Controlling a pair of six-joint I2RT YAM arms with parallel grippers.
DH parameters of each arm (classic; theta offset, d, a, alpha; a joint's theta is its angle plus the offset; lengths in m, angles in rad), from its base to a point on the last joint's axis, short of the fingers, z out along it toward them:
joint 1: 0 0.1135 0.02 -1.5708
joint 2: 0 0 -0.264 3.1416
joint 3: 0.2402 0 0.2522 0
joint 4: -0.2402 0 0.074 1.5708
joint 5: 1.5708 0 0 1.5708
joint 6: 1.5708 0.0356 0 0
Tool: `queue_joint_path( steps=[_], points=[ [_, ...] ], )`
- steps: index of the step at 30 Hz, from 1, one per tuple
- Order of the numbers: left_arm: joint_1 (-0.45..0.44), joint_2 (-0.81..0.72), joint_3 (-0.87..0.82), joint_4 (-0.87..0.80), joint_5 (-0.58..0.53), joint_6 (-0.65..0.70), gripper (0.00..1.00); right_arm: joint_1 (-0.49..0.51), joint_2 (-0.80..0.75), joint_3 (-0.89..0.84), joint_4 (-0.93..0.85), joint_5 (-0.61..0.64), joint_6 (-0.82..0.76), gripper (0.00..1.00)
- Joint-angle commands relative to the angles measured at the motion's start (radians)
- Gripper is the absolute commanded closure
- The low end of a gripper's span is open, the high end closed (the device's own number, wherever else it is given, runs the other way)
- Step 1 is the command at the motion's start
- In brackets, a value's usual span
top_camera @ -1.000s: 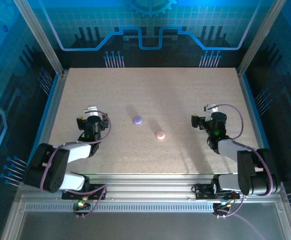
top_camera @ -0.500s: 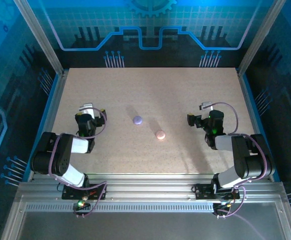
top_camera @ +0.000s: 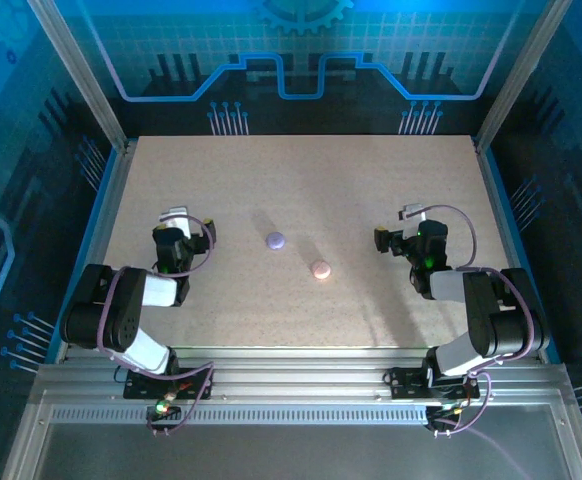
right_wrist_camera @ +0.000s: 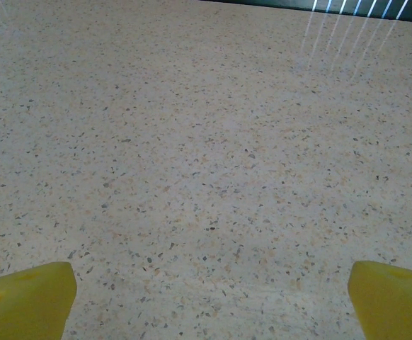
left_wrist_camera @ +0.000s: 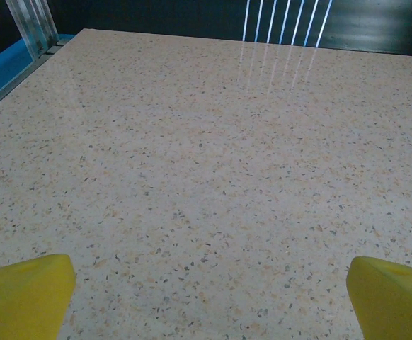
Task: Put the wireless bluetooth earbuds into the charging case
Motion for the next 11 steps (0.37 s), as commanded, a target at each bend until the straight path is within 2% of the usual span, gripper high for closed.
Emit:
queue_joint_path(
  steps=[1, 11],
  points=[
    [0.003, -0.004, 0.015, -0.002, 0.02, -0.007, 0.01, -0.006, 0.0, 0.015, 0.026, -0.017, -0.01, 0.0],
    [0.003, -0.004, 0.013, 0.003, 0.015, -0.01, 0.01, -0.007, 0.0, 0.015, 0.027, -0.018, -0.011, 0.0]
  ],
)
